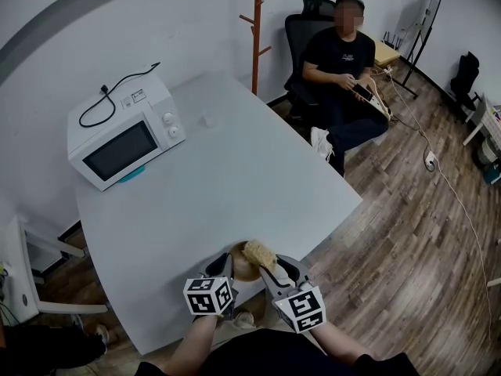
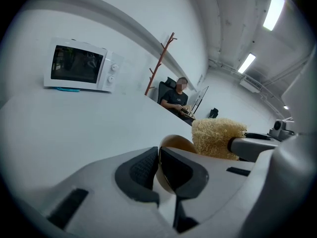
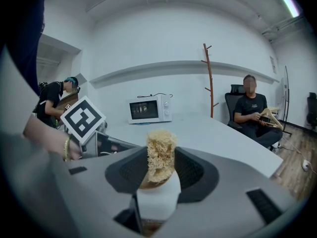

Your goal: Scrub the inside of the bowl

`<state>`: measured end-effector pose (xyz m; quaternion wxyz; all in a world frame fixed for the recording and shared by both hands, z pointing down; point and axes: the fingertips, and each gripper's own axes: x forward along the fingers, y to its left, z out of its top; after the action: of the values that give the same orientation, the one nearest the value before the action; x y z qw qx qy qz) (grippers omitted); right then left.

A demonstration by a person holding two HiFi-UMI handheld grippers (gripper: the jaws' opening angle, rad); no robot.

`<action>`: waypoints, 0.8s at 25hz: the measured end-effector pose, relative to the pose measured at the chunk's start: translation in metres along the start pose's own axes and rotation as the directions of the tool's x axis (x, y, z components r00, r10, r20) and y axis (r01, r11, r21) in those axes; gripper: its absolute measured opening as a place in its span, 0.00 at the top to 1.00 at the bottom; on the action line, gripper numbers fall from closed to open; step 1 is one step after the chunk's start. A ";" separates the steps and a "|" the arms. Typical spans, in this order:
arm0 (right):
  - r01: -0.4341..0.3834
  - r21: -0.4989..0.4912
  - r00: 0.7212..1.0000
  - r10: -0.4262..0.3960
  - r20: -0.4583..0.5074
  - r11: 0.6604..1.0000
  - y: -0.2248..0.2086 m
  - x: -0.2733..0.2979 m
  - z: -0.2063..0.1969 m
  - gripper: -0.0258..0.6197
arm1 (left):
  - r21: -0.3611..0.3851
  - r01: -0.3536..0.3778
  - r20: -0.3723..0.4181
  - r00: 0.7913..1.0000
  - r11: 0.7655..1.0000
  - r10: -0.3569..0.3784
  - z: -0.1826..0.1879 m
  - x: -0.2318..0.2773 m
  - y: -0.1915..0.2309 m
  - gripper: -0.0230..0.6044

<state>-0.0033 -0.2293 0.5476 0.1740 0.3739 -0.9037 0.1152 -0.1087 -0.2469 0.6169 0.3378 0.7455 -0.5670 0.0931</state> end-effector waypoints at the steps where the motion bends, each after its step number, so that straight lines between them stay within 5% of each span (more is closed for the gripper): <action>1: 0.001 0.002 1.000 -0.001 0.001 1.000 0.003 0.000 0.000 0.71 | 0.005 0.003 0.004 1.000 1.000 -0.003 0.002 -0.003 -0.001 0.91; 20: 0.030 -0.031 0.996 -0.033 -0.083 0.999 0.035 -0.008 -0.019 0.71 | 0.110 0.053 0.077 0.995 0.993 -0.062 0.014 -0.045 -0.022 0.91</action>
<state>-0.0189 -0.1933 0.5587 0.2188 0.3804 -0.8913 0.1146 -0.1073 -0.2173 0.5740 0.2766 0.7818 -0.5525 0.0837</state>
